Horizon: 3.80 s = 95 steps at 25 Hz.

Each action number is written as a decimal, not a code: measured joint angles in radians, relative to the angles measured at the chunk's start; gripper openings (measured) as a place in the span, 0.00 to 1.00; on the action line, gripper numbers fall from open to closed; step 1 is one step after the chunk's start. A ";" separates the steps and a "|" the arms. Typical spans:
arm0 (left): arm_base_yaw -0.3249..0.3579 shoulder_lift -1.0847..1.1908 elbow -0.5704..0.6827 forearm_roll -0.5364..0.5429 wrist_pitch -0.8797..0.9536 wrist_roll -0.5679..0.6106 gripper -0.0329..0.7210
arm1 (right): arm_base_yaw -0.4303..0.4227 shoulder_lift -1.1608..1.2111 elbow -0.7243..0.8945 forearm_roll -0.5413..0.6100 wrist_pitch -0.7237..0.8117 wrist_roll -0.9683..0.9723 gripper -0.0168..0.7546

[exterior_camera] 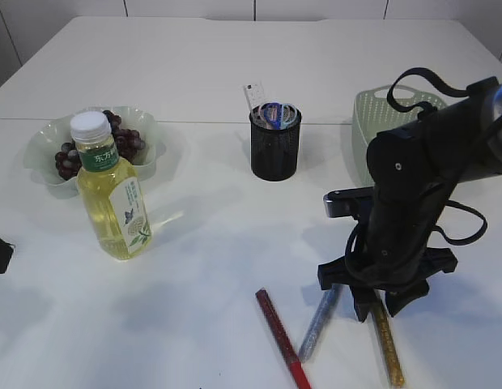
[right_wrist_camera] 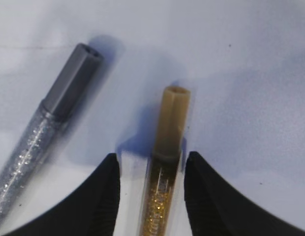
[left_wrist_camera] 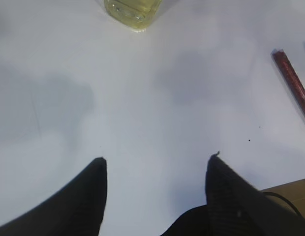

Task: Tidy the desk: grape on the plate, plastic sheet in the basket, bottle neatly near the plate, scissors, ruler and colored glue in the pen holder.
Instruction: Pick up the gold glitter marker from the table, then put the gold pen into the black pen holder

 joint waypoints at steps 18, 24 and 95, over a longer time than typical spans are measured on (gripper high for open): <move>0.000 0.000 0.000 0.000 0.000 0.000 0.65 | 0.041 0.008 0.000 -0.002 -0.022 0.002 0.15; 0.000 0.000 0.000 0.000 0.000 0.000 0.65 | 0.041 0.008 0.000 -0.002 -0.023 0.002 0.15; 0.000 0.000 0.000 0.002 0.046 0.000 0.62 | -0.302 0.343 -0.636 1.800 -0.098 -2.177 0.57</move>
